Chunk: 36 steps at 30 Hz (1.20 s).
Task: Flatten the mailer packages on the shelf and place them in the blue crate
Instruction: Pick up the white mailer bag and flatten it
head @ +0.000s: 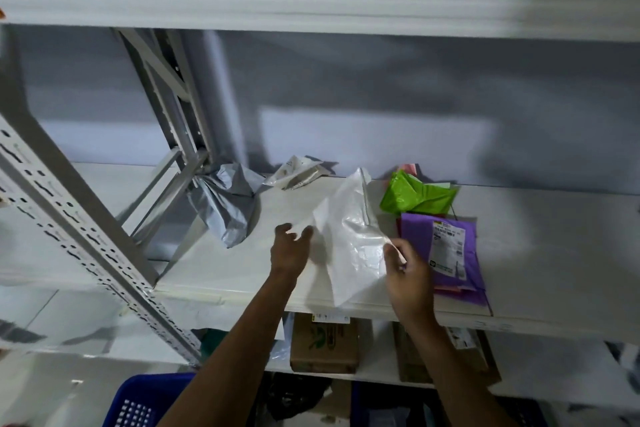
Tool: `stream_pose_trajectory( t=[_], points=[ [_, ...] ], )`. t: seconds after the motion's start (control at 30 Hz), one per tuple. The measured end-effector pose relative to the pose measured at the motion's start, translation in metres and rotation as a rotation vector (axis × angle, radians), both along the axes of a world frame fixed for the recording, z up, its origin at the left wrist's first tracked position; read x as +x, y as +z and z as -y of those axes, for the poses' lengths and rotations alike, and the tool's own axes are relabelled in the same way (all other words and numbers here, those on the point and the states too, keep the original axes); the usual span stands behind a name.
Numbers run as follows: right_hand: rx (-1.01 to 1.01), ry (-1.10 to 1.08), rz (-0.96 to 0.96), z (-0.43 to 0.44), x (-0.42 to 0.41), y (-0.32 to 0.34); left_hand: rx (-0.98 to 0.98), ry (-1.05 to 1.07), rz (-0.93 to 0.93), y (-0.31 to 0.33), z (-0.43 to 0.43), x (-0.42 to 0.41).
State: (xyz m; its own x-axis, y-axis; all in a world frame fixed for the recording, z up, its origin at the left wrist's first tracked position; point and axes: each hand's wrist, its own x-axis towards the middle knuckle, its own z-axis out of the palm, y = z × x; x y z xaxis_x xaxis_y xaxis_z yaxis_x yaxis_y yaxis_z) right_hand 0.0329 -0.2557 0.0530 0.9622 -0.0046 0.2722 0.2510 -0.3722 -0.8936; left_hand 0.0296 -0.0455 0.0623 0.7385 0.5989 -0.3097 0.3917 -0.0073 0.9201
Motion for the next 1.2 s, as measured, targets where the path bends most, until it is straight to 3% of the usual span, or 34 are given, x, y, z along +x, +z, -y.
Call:
stream_pose_trajectory(
  t=[0.13, 0.2, 0.37, 0.5, 0.6, 0.7, 0.8, 0.87, 1.1, 1.2],
  points=[
    [-0.305, 0.002, 0.441, -0.021, -0.015, 0.015, -0.348, -0.32, 0.188, 0.029, 0.024, -0.005],
    [-0.408, 0.06, 0.614, -0.029, -0.021, 0.011, -0.436, -0.362, 0.195, 0.029, 0.031, -0.002],
    [-0.571, 0.241, 0.712, -0.035, -0.033, -0.025, -0.511, -0.296, 0.29, 0.021, 0.033, 0.002],
    [-0.53, 0.3, 0.586, -0.03, -0.034, -0.022, -0.562, -0.24, 0.24, 0.015, 0.021, 0.001],
    [-0.439, 0.128, 0.464, -0.02, -0.023, -0.006, -0.614, -0.264, 0.232, 0.012, 0.007, 0.001],
    [-0.321, -0.097, 0.119, -0.005, 0.003, -0.004, -0.745, -0.268, 0.264, 0.007, -0.004, -0.002],
    [-0.021, -0.084, -0.306, 0.004, 0.028, -0.01, -0.832, -0.26, 0.276, -0.003, -0.006, -0.003],
    [0.026, -0.032, -0.459, 0.003, 0.03, -0.012, -0.847, -0.252, 0.258, -0.01, -0.004, -0.002],
    [-0.139, -0.029, -0.396, 0.002, 0.022, -0.015, -0.685, -0.197, 0.195, -0.023, -0.002, 0.004],
    [-0.175, -0.028, -0.429, 0.0, 0.027, -0.022, -0.395, -0.129, 0.026, -0.027, 0.005, 0.006]
  ],
)
